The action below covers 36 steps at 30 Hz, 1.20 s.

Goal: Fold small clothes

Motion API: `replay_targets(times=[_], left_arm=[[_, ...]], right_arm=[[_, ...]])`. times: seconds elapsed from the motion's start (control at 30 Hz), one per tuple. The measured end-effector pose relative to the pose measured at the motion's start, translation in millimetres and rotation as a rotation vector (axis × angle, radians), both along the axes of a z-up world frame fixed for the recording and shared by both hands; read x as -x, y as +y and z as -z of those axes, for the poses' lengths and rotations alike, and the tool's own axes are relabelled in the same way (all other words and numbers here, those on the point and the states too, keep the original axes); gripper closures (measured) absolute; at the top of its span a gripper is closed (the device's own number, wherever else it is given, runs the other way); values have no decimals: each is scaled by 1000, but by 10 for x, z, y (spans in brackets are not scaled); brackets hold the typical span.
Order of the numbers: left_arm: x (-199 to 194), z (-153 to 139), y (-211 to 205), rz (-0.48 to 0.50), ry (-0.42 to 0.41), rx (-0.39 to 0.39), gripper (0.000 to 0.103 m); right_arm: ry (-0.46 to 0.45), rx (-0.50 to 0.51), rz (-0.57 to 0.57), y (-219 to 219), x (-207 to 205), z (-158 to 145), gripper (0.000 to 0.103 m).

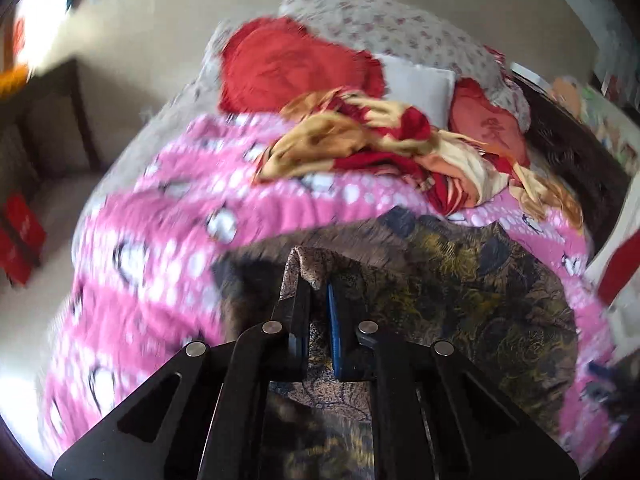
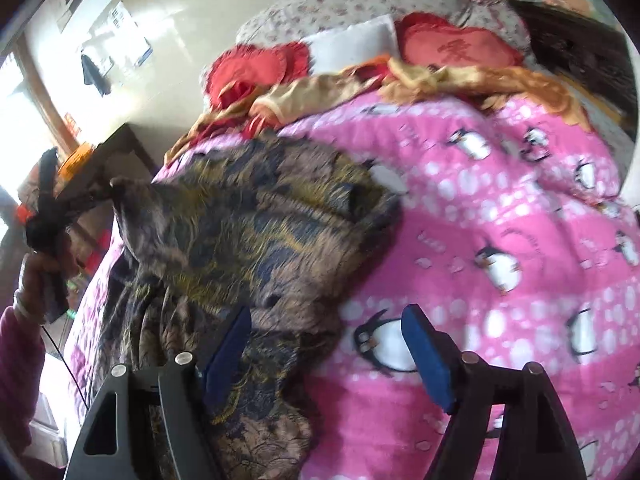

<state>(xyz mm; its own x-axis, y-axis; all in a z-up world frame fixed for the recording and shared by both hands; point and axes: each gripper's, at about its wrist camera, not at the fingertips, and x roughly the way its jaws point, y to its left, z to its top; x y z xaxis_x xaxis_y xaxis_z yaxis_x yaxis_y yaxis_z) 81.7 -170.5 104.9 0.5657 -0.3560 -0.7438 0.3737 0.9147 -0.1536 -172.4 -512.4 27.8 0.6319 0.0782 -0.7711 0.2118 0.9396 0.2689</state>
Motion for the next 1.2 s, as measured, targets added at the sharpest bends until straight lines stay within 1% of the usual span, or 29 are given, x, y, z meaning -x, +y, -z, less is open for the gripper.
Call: replay_targets(times=[0.1,0.13,0.17,0.2,0.23,0.3,0.37,0.43,0.47,0.5,0.53,0.57,0.6,0.63,0.67,0.7,0.77,0.83,0.87,0.93,0.97,1.0,1.07,1.17,1.2], left_arm=[[108,109,84,-4,24,-11,96],[135,156,98,-6,32,-22,96],[143,194,101,-13,36,-38,96],[177,214,91,-20,39,-47,96],[189,248,86,-30,47,-56,96],[157,350,103,-41,83,-62,96],[100,486,118,-50,136,-62,96],[89,563,110,-51,155,-71,96],[100,588,104,-52,152,-77,96],[113,598,106,-51,147,-78,96],[114,594,109,-51,148,-75,96],[118,591,120,-51,150,-69,96],[121,585,125,-50,150,-66,96],[124,571,130,-50,150,-65,96],[129,558,138,-49,150,-64,96],[133,539,147,-48,148,-61,96],[152,506,160,-47,138,-60,96],[144,503,154,-49,138,-60,96],[144,510,152,-52,142,-59,96],[143,518,150,-54,144,-56,96],[148,521,145,-52,142,-59,96],[149,520,145,-52,143,-61,96],[158,513,148,-48,138,-68,96],[160,498,160,-44,140,-62,96],[165,495,160,-44,140,-62,96]], right_arm=[[22,-69,27,17,-113,135,28],[17,-95,39,10,-158,184,34],[28,-103,37,7,-204,237,79],[77,-61,26,27,-266,280,94],[92,-26,18,43,-265,265,94],[91,6,3,33,-204,186,94],[140,58,9,-10,-158,188,94],[205,73,-20,-63,-164,250,94],[194,66,-22,-100,-156,222,92],[156,42,-10,-163,-141,152,81],[92,17,36,-276,-118,28,73],[44,14,69,-344,-118,-62,66],[0,27,80,-387,-146,-156,66],[-24,65,45,-379,-238,-240,66],[-23,96,-4,-344,-326,-270,66],[-4,147,-81,-270,-449,-273,66],[52,265,-178,-144,-624,-199,66],[106,326,-216,-89,-722,-90,66],[130,314,-239,-91,-761,-13,69],[185,295,-273,-106,-825,146,69],[201,306,-271,-116,-834,207,74],[207,316,-267,-133,-845,249,80],[181,292,-246,-182,-832,248,86],[125,218,-252,-220,-799,109,85],[117,205,-246,-239,-808,57,79]])
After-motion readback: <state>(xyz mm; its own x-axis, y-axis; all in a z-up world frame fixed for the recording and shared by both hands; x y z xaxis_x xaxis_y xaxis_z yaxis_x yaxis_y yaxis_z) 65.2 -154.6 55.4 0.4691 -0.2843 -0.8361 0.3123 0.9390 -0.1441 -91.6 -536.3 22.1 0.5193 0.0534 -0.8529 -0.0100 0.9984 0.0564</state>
